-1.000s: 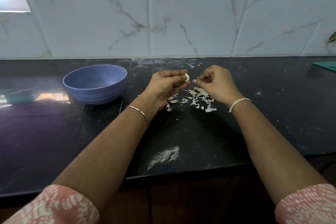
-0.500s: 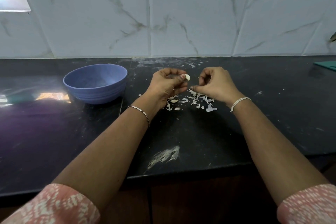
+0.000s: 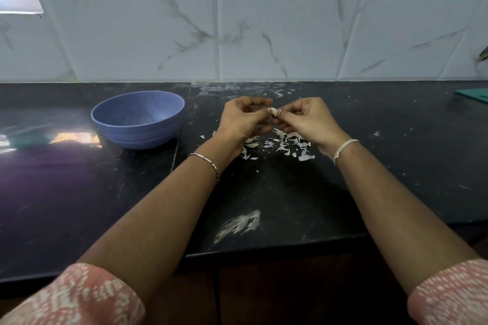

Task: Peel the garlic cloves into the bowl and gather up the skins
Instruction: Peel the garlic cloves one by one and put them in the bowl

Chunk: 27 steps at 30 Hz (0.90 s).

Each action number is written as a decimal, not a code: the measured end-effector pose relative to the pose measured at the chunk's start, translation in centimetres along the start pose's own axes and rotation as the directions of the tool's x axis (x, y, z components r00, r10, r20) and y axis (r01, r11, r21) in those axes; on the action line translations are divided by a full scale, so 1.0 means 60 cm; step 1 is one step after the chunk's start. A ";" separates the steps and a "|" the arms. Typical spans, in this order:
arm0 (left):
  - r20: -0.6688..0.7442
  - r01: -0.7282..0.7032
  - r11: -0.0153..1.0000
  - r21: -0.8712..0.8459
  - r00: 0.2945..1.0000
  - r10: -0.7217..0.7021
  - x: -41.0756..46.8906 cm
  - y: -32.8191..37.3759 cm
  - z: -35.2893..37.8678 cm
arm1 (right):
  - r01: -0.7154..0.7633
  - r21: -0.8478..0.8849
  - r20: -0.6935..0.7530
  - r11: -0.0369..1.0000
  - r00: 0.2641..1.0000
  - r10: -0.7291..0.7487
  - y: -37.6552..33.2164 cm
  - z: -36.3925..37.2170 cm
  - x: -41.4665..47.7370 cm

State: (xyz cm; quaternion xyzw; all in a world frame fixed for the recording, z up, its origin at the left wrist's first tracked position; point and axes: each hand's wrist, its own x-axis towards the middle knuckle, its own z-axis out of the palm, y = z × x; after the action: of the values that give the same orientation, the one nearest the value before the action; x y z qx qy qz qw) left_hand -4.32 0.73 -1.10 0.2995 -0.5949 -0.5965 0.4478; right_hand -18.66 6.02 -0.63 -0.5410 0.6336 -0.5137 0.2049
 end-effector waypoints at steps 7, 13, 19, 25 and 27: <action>-0.037 -0.082 0.957 0.277 0.995 0.096 0.008 -0.006 0.004 | 0.126 -0.332 -0.101 0.935 0.981 -0.168 -0.001 -0.002 -0.002; -0.014 -0.094 0.954 0.286 0.995 0.102 0.008 -0.010 0.002 | 0.133 -0.340 -0.080 0.931 0.982 -0.170 0.000 -0.005 0.000; -0.004 -0.084 0.968 0.238 0.996 0.088 0.009 -0.009 0.002 | 0.045 -0.094 -0.039 0.995 0.998 -0.049 -0.004 -0.006 -0.002; 0.013 -0.069 0.971 0.230 0.998 0.068 0.009 -0.012 0.002 | 0.085 -0.206 -0.053 0.975 0.994 -0.098 -0.001 -0.008 -0.002; 0.012 -0.071 0.970 0.231 0.997 0.070 0.010 -0.012 0.001 | 0.090 -0.231 -0.054 0.969 0.993 -0.105 -0.001 -0.009 -0.002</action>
State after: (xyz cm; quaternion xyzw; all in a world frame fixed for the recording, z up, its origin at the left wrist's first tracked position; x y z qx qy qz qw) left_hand -4.74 0.17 -1.71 0.3271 -0.6714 -0.5076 0.4296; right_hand -19.00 6.36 -0.41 -0.5743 0.6674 -0.4644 0.0950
